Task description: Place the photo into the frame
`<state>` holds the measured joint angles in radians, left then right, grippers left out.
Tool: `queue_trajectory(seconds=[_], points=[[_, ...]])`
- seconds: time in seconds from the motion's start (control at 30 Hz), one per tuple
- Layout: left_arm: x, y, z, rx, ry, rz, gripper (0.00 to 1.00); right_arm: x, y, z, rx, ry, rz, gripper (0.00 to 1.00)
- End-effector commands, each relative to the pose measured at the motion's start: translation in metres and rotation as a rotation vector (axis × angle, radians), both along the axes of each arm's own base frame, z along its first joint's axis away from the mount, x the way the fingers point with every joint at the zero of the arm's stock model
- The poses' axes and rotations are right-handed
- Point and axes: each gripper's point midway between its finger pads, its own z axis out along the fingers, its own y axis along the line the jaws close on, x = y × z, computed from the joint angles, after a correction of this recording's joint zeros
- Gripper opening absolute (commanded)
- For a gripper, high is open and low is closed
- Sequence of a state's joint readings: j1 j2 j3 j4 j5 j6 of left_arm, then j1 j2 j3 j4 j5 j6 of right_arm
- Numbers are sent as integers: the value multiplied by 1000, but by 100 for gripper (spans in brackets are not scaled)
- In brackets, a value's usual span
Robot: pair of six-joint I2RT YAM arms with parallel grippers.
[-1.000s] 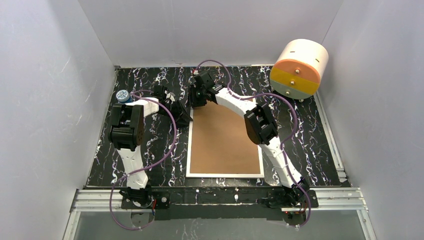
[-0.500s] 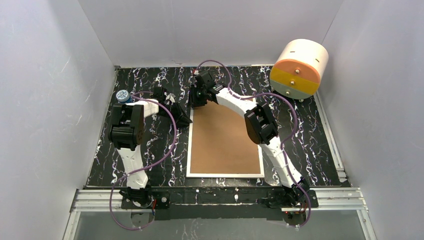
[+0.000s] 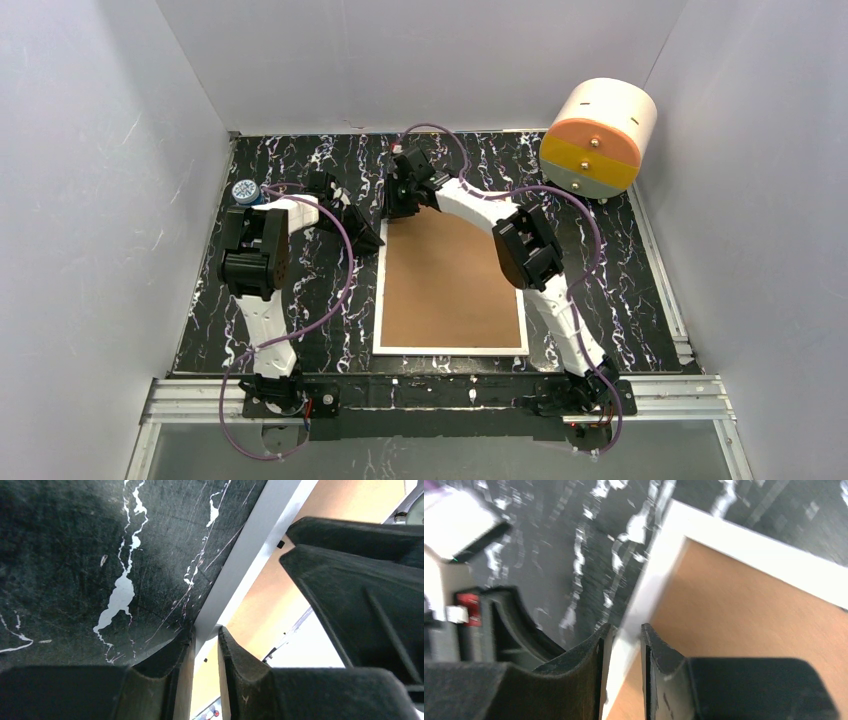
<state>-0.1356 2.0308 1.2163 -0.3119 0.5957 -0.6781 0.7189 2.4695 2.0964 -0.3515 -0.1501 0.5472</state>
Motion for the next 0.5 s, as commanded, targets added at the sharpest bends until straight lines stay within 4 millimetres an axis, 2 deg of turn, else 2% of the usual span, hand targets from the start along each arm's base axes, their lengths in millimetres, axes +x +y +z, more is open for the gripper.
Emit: queue_trajectory(seconds=[0.0,0.1,0.2,0.37,0.47], points=[[-96,76,-107,510,350,-43,17,-13,-58,-38,-170,123,-64,36],[-97,77,-109,512,355,-44,17,-14,-64,-44,-168,142,-66,36],[-97,76,-109,504,357,-46,17,-16,-62,-44,-124,163,-43,36],[-84,63,-102,431,314,-58,17,-10,-47,-9,-28,138,-24,36],[-69,47,-90,342,259,-73,19,-2,-51,21,21,121,-72,36]])
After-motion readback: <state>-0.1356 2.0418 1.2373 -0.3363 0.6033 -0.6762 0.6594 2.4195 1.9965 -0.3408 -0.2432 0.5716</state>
